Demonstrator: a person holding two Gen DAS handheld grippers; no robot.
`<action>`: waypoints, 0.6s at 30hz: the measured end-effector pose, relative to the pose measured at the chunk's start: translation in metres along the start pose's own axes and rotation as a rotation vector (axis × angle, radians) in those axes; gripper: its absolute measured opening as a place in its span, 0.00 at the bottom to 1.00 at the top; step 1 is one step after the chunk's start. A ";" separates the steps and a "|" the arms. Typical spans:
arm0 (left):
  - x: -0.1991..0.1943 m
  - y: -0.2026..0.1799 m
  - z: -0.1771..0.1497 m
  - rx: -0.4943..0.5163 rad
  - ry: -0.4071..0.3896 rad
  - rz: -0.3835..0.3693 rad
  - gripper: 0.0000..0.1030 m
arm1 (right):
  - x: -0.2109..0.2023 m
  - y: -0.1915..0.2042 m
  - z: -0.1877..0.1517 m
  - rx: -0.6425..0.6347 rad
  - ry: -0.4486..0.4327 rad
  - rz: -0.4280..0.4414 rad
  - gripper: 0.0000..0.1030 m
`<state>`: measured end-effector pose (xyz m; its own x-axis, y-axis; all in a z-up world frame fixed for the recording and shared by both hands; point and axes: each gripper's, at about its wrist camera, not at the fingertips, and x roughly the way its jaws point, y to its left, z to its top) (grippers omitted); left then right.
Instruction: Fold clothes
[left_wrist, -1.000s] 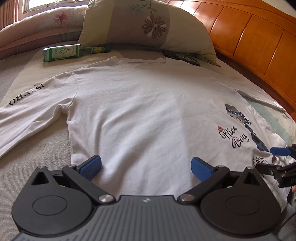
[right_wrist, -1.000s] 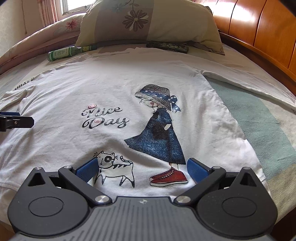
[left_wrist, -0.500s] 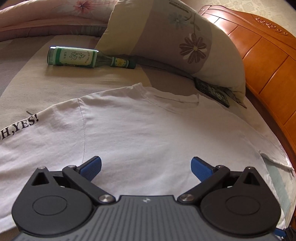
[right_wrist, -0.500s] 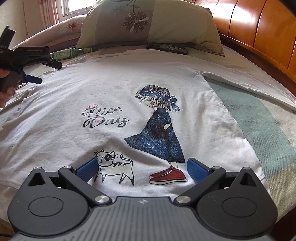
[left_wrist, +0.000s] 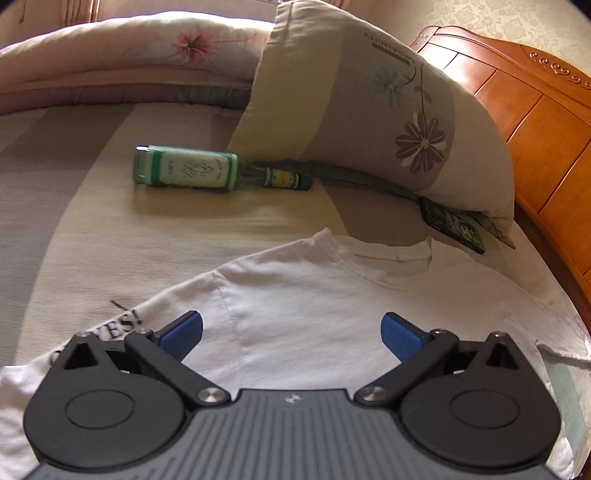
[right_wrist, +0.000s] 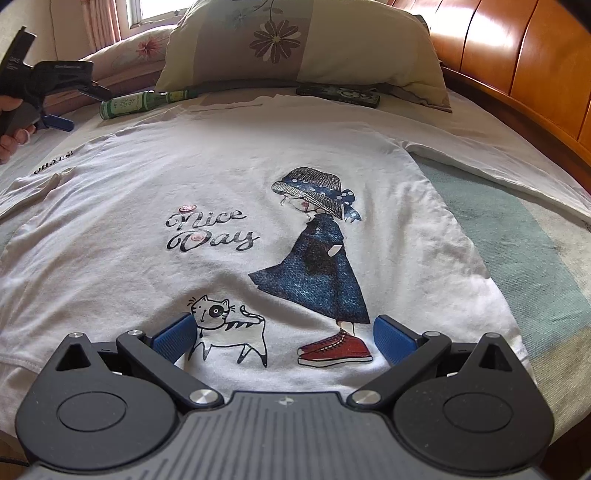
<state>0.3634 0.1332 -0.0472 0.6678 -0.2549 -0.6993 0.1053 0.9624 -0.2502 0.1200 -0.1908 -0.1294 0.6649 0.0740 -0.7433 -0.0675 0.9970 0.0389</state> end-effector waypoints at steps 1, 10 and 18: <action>-0.006 0.014 -0.001 -0.029 0.001 0.012 0.99 | 0.000 0.000 0.001 0.000 0.006 0.000 1.00; -0.004 0.129 -0.047 -0.453 0.062 -0.038 0.99 | 0.000 0.003 0.002 0.009 0.028 -0.021 1.00; 0.005 0.154 -0.037 -0.525 -0.060 -0.020 0.99 | 0.000 0.005 0.001 0.018 0.020 -0.034 1.00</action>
<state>0.3560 0.2769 -0.1141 0.7123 -0.2521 -0.6550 -0.2543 0.7772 -0.5756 0.1206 -0.1858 -0.1285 0.6517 0.0400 -0.7574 -0.0315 0.9992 0.0257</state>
